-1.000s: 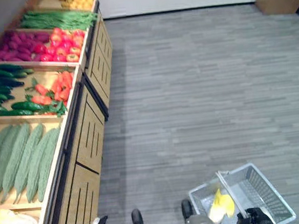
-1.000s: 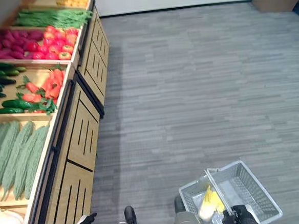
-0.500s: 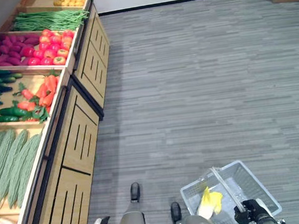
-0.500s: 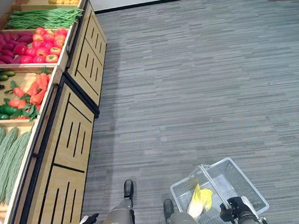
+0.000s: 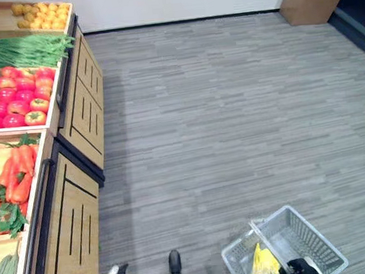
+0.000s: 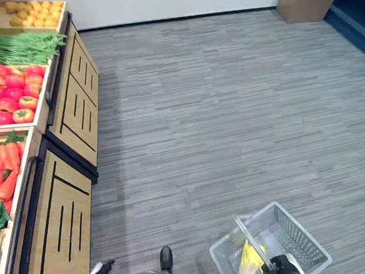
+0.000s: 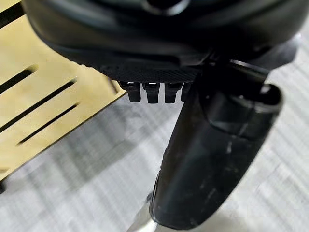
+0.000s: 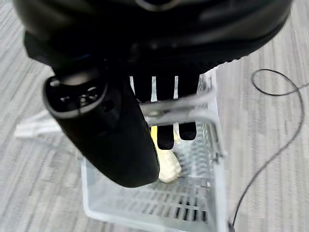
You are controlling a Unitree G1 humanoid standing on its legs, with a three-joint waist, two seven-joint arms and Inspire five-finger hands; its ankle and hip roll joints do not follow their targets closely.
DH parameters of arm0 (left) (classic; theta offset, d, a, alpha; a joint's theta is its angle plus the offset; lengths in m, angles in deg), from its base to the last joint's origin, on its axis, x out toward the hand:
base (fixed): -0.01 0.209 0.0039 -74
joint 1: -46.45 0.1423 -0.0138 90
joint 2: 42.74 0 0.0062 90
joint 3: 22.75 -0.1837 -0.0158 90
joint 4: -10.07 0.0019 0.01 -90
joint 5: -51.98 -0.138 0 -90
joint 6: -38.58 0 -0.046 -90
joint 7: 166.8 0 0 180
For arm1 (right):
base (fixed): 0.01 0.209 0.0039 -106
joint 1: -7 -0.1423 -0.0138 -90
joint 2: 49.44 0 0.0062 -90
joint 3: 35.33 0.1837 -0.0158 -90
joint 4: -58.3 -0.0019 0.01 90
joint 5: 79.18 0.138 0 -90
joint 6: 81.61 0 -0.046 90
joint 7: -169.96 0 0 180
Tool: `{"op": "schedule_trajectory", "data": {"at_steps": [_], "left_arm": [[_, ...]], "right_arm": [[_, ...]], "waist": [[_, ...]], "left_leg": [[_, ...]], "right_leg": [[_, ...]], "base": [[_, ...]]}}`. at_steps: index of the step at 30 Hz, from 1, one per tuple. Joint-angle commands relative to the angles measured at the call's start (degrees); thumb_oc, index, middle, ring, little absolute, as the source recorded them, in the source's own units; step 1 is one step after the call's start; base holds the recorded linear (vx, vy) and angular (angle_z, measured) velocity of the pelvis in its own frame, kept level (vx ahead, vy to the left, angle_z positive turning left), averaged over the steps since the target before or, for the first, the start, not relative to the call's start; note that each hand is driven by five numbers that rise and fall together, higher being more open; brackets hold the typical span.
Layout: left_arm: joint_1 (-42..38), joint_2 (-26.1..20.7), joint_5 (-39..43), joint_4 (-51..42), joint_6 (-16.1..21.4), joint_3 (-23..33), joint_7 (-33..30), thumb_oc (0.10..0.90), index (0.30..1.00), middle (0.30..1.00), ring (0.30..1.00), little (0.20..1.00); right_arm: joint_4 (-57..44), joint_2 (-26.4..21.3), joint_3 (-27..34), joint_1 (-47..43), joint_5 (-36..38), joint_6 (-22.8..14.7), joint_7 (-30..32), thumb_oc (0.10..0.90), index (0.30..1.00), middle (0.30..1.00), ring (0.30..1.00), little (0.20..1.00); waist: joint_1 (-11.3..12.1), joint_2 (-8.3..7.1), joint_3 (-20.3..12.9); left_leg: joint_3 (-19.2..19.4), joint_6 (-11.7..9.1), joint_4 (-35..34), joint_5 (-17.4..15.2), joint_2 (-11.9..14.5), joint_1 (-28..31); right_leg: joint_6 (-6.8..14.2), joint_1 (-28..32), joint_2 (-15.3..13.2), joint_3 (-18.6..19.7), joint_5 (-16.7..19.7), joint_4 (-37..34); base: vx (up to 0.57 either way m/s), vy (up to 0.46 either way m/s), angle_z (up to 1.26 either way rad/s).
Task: Get the vegetables into the basket
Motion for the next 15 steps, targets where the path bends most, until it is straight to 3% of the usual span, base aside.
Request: {"op": "schedule_trajectory", "data": {"at_steps": [1,2,4,6,7,8,10,13,15], "left_arm": [[2.1,-0.6,1.6,-1.8,0.4,2.0,-0.5,0.900,1.000,1.000,1.000,1.000],[2.1,-0.6,1.6,-1.8,0.4,2.0,-0.5,0.900,1.000,1.000,1.000,1.000],[1.4,-1.0,2.2,-1.7,0.2,2.3,-0.4,0.900,1.000,1.000,1.000,1.000],[1.2,-1.0,2.4,-1.7,0.2,2.5,-0.4,0.900,1.000,1.000,1.000,1.000],[0.4,-1.0,2.0,-1.1,0.1,2.1,-0.7,0.900,1.000,1.000,1.000,1.000],[0.4,-1.0,2.0,-1.0,0.1,2.1,-0.7,0.900,1.000,1.000,1.000,1.000],[0.3,-0.6,1.2,-0.3,0.1,2.1,-0.5,0.900,1.000,1.000,1.000,1.000],[0.8,-0.2,0.6,0.2,0.2,2.3,-0.3,0.900,1.000,1.000,1.000,1.000],[2.3,0.7,0.8,0.6,0.1,2.7,-0.4,0.900,1.000,1.000,1.000,1.000]], "right_arm": [[-5.7,-4.5,-0.4,-2.4,0.5,-2.3,2.0,0.400,0.300,0.300,0.300,0.300],[-5.7,-4.5,-0.4,-2.4,0.5,-2.3,2.0,0.400,0.300,0.300,0.300,0.300],[-6.2,-3.8,-1.3,-3.1,0.5,-2.5,1.8,0.400,0.300,0.300,0.300,0.300],[-7.0,-3.8,-1.6,-3.2,0.4,-2.5,1.8,0.400,0.300,0.300,0.300,0.300],[-7.5,-3.9,-2.1,-3.8,1.2,-2.9,2.0,0.400,0.300,0.300,0.300,0.300],[-7.5,-4.0,-2.1,-3.9,1.2,-2.9,2.0,0.400,0.300,0.300,0.300,0.300],[-9.5,-4.1,-2.5,-3.5,1.2,-3.1,2.2,0.400,0.300,0.300,0.300,0.300],[-10.5,-4.6,-2.2,-2.6,0.7,-3.0,2.0,0.400,0.300,0.300,0.300,0.300],[-11.0,-5.0,-2.3,-1.1,0.2,-3.3,2.0,0.400,0.300,0.300,0.300,0.300]], "waist": [[2.4,-0.27,2.6],[2.4,-0.27,2.6],[1.8,0.91,4.3],[1.3,1.29,4.9],[-0.1,1.77,6.8],[-0.3,1.87,7.1],[-2.4,0.91,7.7],[-2.9,0.87,7.6],[-2.2,0.63,6.2]], "left_leg": [[-0.4,-3.4,6.1,-4.0,2.9,-4.6],[-0.4,-3.4,6.1,-4.0,2.9,-4.6],[-1.2,-2.5,5.8,-6.0,3.0,-0.7],[-1.6,-2.5,5.8,-6.3,3.2,0.2],[-3.6,-3.0,5.8,-7.4,3.3,2.9],[-3.8,-3.0,5.8,-7.6,3.4,3.3],[-6.2,-4.2,5.3,-9.6,2.7,6.8],[-7.3,-4.8,5.8,-10.8,3.0,8.4],[-8.2,-6.0,6.6,-11.4,4.1,9.3]], "right_leg": [[0.5,-3.5,-2.4,0.2,15.7,9.7],[0.5,-3.5,-2.4,0.2,15.7,9.7],[-1.2,-9.9,-1.9,-3.0,15.8,14.6],[-1.8,-12.1,-0.8,-3.8,13.9,13.9],[-2.8,-17.2,2.2,-5.0,9.3,7.7],[-2.8,-16.8,2.3,-5.2,9.1,7.7],[-1.3,-19.4,3.5,-3.1,12.7,-3.7],[-0.8,-19.3,3.9,-2.3,13.8,-4.9],[-2.3,-16.8,4.2,-3.6,13.2,-4.9]], "base": [[0.10,0.196,-0.16],[0.14,0.201,-0.09],[0.15,0.122,0.05],[0.18,-0.013,-0.05],[0.21,-0.080,0.18],[0.30,-0.132,0.33],[0.34,-0.181,0.62],[0.26,-0.172,0.66],[0.21,-0.264,0.69]]}}
